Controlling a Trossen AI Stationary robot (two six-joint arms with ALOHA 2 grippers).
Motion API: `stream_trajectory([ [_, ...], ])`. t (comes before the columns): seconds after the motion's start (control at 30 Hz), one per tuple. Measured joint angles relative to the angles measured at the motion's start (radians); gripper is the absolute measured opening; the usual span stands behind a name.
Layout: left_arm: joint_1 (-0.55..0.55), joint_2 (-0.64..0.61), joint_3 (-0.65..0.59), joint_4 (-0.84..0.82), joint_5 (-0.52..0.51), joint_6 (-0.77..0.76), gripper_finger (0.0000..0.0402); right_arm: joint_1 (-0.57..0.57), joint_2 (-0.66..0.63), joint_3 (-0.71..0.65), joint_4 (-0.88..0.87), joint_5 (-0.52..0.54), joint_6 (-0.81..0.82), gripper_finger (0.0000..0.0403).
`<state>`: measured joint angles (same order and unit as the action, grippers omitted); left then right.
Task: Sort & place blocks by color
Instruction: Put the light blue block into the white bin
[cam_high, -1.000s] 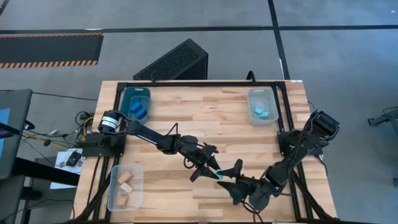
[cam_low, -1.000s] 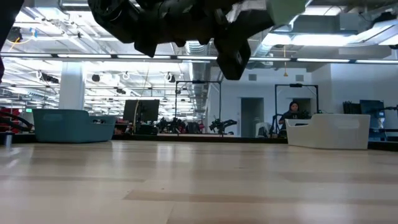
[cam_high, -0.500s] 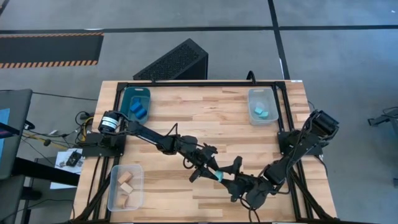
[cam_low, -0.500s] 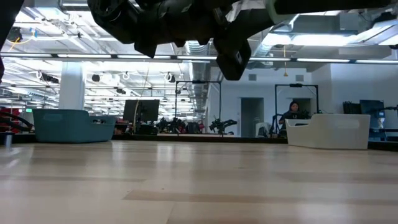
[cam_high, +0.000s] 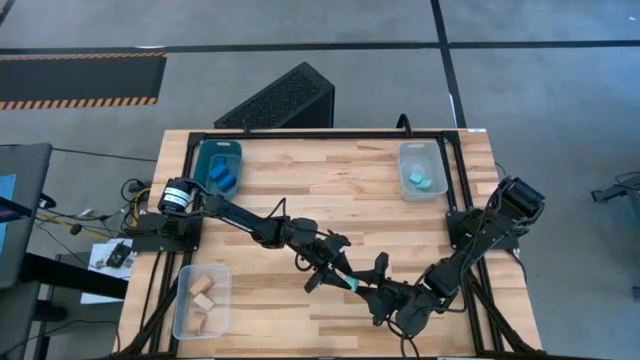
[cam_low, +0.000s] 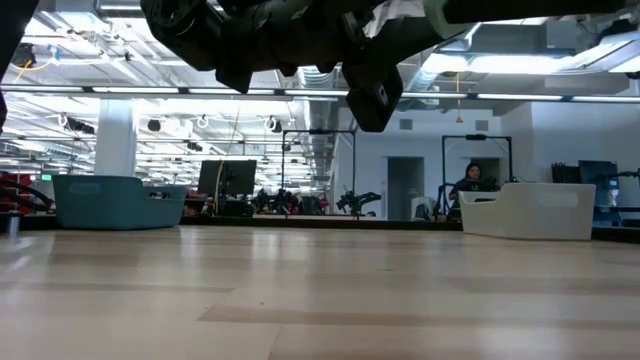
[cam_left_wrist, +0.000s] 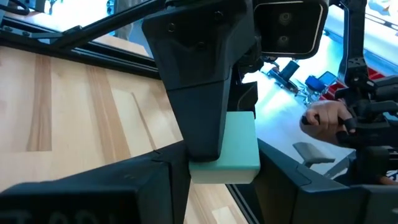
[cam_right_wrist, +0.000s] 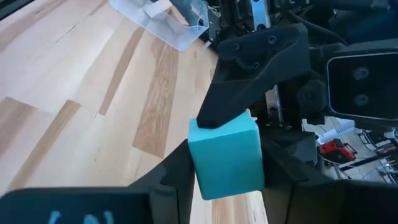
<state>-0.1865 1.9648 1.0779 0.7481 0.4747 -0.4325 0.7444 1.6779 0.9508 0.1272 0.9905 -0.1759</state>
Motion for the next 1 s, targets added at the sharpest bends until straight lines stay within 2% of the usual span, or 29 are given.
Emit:
stream_trajectory([
  [0.2,0.008,0.0,0.0,0.001,0.006,0.0,0.0133,0.002,0.0,0.0,0.001,0.007,0.007,0.0145],
  [0.4,0.043,0.0,0.002,-0.002,-0.002,0.016,0.0169,-0.003,-0.005,0.0,-0.056,0.067,0.046,0.0153],
  [0.73,0.138,-0.003,-0.013,-0.027,0.029,0.042,0.0244,-0.026,-0.103,0.0,-0.502,0.075,0.457,0.0137],
  [1.0,0.174,-0.014,-0.102,-0.034,0.021,0.063,0.0251,-0.061,-0.16,-0.002,-0.758,0.072,0.721,0.0138],
])
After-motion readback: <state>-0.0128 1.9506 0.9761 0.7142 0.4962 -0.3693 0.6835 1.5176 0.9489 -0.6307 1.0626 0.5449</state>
